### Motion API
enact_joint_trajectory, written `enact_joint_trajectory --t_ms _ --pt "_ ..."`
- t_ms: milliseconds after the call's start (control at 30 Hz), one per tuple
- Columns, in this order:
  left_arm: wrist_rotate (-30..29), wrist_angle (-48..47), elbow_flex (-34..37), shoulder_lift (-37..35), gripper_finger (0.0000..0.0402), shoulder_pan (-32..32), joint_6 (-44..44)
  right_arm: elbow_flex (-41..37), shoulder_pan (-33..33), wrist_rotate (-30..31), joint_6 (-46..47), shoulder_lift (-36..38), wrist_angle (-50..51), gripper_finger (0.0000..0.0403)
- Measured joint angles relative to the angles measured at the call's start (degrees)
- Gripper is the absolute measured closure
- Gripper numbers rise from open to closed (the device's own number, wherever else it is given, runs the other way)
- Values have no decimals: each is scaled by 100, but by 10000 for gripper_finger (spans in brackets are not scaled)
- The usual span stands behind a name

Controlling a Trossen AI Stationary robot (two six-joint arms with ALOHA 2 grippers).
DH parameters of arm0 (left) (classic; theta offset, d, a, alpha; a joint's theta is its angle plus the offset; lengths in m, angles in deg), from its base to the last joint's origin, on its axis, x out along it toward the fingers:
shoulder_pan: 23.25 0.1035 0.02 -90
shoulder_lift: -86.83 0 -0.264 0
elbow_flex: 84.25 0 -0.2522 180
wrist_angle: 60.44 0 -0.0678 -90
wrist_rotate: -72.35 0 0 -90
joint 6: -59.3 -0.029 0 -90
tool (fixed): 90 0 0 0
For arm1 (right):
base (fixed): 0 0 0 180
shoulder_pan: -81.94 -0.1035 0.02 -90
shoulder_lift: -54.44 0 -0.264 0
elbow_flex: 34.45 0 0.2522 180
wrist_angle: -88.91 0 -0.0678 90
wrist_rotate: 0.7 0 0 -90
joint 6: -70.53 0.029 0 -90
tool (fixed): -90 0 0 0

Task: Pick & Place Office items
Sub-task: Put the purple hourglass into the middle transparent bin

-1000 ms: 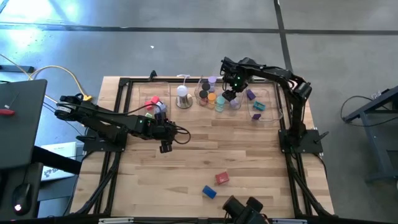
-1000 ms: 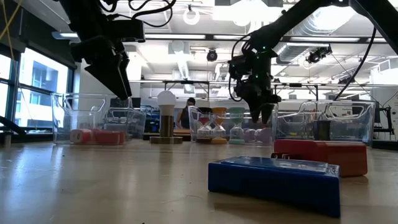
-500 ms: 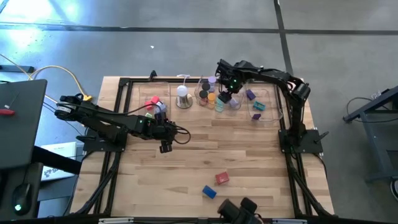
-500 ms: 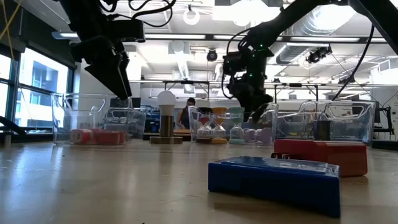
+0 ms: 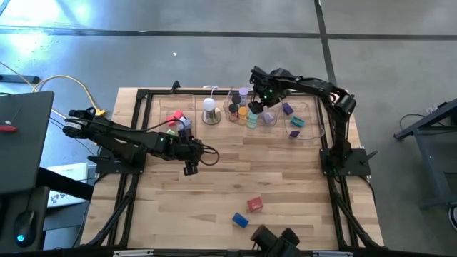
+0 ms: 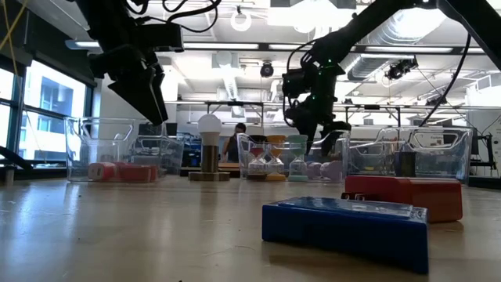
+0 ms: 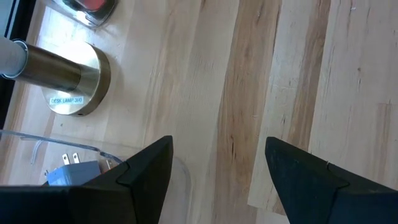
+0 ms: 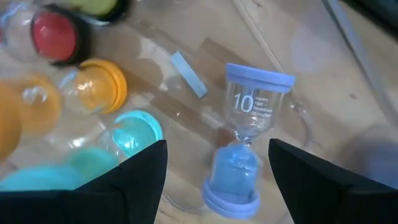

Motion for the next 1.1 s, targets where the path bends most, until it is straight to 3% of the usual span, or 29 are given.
enact_joint_trajectory --t_ms 367,867,1100 --pt "2 14 0 0 155 0 -70 -5 30 158 1346 -111 -136 135" --pt "16 11 0 0 155 0 -112 -3 22 412 1373 -306 -116 135" --pt "408 9 0 0 155 0 -110 29 -11 424 1333 -528 -179 135"
